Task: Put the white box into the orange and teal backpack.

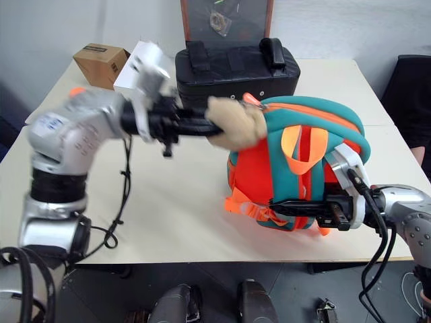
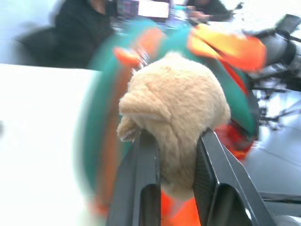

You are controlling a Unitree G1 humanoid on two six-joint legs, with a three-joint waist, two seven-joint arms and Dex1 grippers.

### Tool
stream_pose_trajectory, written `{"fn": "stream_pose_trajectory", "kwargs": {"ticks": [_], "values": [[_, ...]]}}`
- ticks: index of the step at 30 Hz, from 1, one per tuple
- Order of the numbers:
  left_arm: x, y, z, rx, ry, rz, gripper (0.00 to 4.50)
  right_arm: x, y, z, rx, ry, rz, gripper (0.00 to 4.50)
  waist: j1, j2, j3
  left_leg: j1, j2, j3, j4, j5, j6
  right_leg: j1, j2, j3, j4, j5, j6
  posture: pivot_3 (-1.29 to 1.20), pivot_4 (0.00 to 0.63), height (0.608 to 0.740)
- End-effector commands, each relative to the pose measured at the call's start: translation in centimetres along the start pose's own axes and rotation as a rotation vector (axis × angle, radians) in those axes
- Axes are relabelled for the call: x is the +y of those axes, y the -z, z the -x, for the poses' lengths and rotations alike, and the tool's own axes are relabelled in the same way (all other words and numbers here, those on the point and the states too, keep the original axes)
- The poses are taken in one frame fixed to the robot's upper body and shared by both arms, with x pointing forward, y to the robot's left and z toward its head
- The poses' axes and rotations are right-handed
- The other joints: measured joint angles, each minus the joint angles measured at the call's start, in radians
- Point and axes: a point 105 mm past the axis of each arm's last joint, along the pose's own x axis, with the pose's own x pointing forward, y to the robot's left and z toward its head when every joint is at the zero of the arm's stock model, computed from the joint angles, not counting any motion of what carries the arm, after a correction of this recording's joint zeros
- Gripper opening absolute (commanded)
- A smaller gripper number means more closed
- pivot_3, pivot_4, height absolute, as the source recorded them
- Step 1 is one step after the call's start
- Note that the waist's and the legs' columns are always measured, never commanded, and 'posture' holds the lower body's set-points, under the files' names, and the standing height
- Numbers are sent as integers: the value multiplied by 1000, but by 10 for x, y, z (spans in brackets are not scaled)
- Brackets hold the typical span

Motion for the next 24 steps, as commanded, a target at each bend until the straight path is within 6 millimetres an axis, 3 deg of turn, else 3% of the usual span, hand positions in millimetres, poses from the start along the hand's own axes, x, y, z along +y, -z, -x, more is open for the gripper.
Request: {"fn": "stream_pose_trajectory", "kwargs": {"ticks": [1,5,9,13,16,22,24], "values": [[14,4,28,50,-67,-47,540,7,-5,3,-32,-4,25,0,0,0,0,0,0,0,0,0,0,0,0,0,0,0,0,0,150,740],[22,43,48,188,-99,-24,540,5,-3,5,-58,15,10,0,-1,0,0,1,1,1,0,0,0,0,1,0,1,0,0,0,150,740],[27,83,57,317,-132,-29,540,5,-1,7,-68,25,-2,0,2,0,0,0,0,1,1,0,0,-1,0,0,1,0,0,0,150,740],[29,110,61,378,-142,-17,540,7,0,9,-72,20,-4,0,1,0,0,-1,0,1,1,-1,1,-1,0,0,1,0,0,0,150,740],[24,125,46,362,-113,17,540,8,-1,8,-80,11,0,0,2,0,0,0,1,1,1,-1,1,-1,0,0,1,0,0,0,150,740],[2,158,-15,321,-15,73,540,9,-5,-1,-93,-11,39,0,4,0,0,-1,0,0,3,-1,2,0,0,0,1,0,0,0,150,740],[-8,168,-27,343,26,66,540,10,-8,-4,-97,-16,49,0,4,0,0,-1,0,0,3,-1,2,-1,0,0,1,0,0,0,150,740]]}}
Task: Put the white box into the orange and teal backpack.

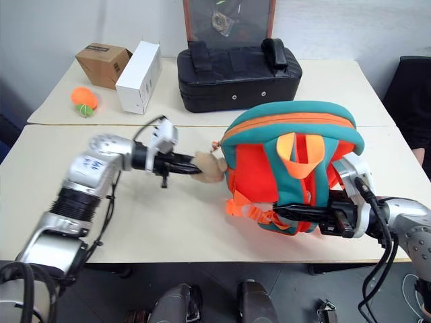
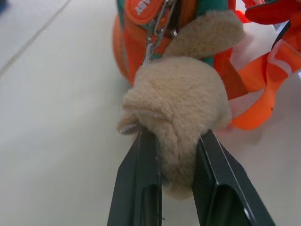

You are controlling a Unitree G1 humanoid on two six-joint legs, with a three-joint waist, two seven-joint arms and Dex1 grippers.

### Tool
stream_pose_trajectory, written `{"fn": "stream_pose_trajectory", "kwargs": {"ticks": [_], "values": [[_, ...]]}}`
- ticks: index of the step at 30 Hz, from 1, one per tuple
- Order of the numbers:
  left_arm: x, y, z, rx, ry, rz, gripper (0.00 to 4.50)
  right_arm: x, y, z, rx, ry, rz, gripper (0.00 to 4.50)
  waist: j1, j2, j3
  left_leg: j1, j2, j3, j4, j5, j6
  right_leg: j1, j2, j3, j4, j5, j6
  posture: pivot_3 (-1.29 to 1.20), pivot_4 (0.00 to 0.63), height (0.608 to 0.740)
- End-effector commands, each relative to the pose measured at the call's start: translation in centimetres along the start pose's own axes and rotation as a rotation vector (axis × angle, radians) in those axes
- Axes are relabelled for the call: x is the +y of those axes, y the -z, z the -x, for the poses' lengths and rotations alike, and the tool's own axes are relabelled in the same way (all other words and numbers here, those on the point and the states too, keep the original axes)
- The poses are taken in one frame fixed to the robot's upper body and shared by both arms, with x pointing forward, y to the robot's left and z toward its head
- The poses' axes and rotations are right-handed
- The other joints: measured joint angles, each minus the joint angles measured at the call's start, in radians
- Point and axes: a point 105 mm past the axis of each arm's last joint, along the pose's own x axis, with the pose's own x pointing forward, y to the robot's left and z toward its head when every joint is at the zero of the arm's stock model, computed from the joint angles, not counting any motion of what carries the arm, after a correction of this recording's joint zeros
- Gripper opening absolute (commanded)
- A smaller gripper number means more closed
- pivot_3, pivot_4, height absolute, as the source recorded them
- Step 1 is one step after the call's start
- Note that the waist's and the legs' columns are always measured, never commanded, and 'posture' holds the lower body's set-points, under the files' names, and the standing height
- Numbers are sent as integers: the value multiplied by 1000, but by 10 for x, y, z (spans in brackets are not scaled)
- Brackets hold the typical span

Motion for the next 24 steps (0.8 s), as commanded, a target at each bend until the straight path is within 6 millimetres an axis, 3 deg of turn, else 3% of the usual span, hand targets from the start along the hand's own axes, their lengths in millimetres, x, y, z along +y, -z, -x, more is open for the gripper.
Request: {"fn": "stream_pose_trajectory", "kwargs": {"ticks": [1,5,9,13,16,21,24], "values": [[-15,12,-18,83,53,-67,540,10,-11,-7,-23,-46,63,0,0,0,0,0,0,0,0,0,0,0,0,0,0,0,0,0,150,740],[-19,31,-25,154,59,-73,540,12,-9,-12,-22,-50,79,0,0,0,0,1,0,0,0,0,0,0,0,0,0,0,0,0,150,740],[-15,26,-23,121,41,-64,540,8,-8,-15,-27,-16,107,0,3,0,-1,1,0,-1,0,0,0,2,-1,0,0,0,0,0,150,740],[-16,8,-11,13,46,18,540,-14,-5,-20,-4,138,193,0,0,0,-1,1,0,-1,0,0,0,1,-1,-1,0,0,0,0,150,740],[-21,-3,5,-49,60,70,1391,-43,1,-14,42,328,218,893,-6,0,-1,1,0,0,0,0,0,0,-1,0,1,0,0,0,150,740],[-28,-9,38,-92,29,115,2879,-42,6,9,76,393,230,2435,-3,0,-1,0,0,0,-1,1,-1,-1,0,-1,1,0,0,0,150,740],[-29,-10,62,-105,-26,128,3836,-38,8,44,173,427,295,3458,-2,0,-1,1,0,0,-1,0,-1,0,0,0,1,0,0,0,150,740]]}}
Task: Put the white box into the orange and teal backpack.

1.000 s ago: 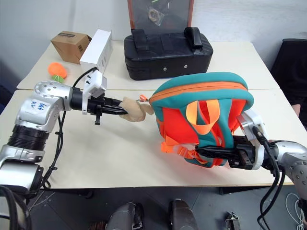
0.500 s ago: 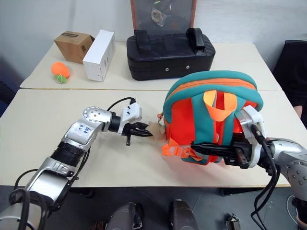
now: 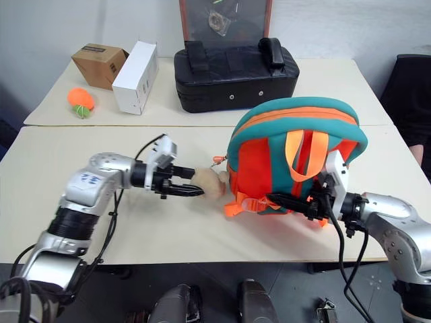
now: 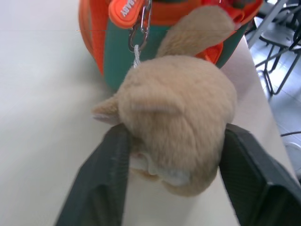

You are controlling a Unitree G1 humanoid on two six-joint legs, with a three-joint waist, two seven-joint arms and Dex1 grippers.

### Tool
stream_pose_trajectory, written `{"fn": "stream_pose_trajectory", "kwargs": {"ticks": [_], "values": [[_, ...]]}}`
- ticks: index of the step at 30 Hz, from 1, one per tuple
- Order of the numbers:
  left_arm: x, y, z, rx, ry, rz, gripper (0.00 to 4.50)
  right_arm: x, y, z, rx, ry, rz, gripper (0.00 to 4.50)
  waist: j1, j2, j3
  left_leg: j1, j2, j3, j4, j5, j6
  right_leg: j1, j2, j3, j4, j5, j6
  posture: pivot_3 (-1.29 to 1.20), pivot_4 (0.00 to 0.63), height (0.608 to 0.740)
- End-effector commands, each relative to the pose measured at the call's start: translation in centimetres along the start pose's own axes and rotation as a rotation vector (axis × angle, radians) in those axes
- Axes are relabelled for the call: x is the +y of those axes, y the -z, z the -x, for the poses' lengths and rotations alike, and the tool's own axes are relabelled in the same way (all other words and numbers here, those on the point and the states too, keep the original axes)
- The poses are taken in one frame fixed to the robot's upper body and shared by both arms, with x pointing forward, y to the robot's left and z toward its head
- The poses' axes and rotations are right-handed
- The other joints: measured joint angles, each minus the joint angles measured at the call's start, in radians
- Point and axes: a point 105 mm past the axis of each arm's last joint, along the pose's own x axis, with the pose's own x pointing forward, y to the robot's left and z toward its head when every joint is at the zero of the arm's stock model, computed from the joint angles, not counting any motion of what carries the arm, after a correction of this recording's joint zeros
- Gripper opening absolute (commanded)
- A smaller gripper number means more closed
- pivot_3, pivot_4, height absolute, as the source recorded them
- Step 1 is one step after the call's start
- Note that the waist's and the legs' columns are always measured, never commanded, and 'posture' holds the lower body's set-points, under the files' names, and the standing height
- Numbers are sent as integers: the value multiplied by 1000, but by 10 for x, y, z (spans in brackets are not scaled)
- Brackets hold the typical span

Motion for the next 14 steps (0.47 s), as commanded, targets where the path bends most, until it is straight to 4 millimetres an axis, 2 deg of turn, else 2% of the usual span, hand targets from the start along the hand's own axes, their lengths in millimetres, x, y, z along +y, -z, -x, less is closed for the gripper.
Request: {"fn": "stream_pose_trajectory", "kwargs": {"ticks": [1,2,3,5,7,10,14], "values": [[-8,-14,27,-44,-32,-19,4173,-16,-12,43,48,61,111,3856,0,0,0,0,0,0,0,0,0,0,0,0,0,0,0,0,150,740],[-12,-14,37,-34,-33,-25,4466,-24,-16,58,55,88,103,4163,0,0,0,0,0,0,0,0,1,1,0,0,-1,0,0,0,150,740],[-16,-14,45,-23,-27,-24,4500,-29,-20,70,59,107,91,4452,-2,0,0,1,0,0,1,0,1,1,0,0,-1,0,0,0,150,740],[-29,-15,68,13,-4,-19,4500,-38,-29,100,90,130,66,4485,-3,0,0,2,0,1,0,0,1,2,0,1,-1,0,0,0,150,740],[-32,-22,92,43,-58,-41,4500,-40,-41,125,109,131,40,4485,-3,0,0,3,0,2,-2,0,0,1,0,1,-1,0,-1,0,150,740],[-37,-36,118,40,-121,-63,4500,-47,-57,144,66,158,25,4485,-3,0,0,4,1,1,-3,0,-1,1,1,0,-2,-1,-2,0,150,740],[-39,-42,127,16,-175,-72,4500,-56,-64,149,22,180,18,4485,-5,0,0,4,0,1,-3,0,0,2,-1,0,-1,-1,-2,0,150,740]]}}
